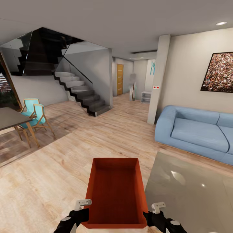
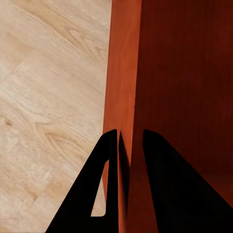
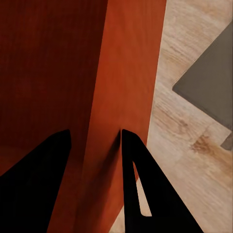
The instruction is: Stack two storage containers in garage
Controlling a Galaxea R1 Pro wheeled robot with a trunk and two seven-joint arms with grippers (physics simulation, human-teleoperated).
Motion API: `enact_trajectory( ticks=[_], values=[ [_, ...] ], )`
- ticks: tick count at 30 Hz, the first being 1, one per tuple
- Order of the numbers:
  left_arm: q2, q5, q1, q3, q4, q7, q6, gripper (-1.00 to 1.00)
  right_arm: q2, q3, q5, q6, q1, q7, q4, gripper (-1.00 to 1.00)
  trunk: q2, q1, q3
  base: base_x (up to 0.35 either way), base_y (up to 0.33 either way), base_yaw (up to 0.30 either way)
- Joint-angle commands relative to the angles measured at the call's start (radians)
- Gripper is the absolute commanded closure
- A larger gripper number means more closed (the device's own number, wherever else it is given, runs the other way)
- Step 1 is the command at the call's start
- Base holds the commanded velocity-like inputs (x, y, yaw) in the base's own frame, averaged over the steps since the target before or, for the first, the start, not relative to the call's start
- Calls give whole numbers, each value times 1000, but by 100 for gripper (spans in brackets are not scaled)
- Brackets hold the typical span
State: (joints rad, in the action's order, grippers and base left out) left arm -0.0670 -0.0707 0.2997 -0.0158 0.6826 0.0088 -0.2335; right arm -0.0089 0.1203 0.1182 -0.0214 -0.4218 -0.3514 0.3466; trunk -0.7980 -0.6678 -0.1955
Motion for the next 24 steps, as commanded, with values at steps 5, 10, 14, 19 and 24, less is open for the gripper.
enact_trajectory(
  ticks=[5, 10, 14, 19, 24],
  values=[
    [-7, -8, 1, -3, 4, 3, -5, 100, 13, -8, 11, -2, 0, -11, -2, 100, -1, -1, -1, 324, 76, 0],
    [-7, -8, 1, -3, 4, 3, -6, 100, 13, -8, 11, -2, 0, -11, -2, 100, -1, -1, -1, 322, 137, 0],
    [-7, -8, 1, -3, 3, 3, -6, 100, 13, -8, 12, -2, 0, -11, -2, 100, -1, -1, -1, 321, 140, 0],
    [-7, -7, 1, -3, 3, 3, -5, 100, 13, -8, 12, -2, 0, -11, -2, 100, -1, -1, -1, 321, 138, 0],
    [-7, -6, 1, -3, 3, 3, -3, 100, 13, -8, 12, -2, 0, -11, -2, 100, -1, -1, -1, 321, 134, 0]
  ],
)
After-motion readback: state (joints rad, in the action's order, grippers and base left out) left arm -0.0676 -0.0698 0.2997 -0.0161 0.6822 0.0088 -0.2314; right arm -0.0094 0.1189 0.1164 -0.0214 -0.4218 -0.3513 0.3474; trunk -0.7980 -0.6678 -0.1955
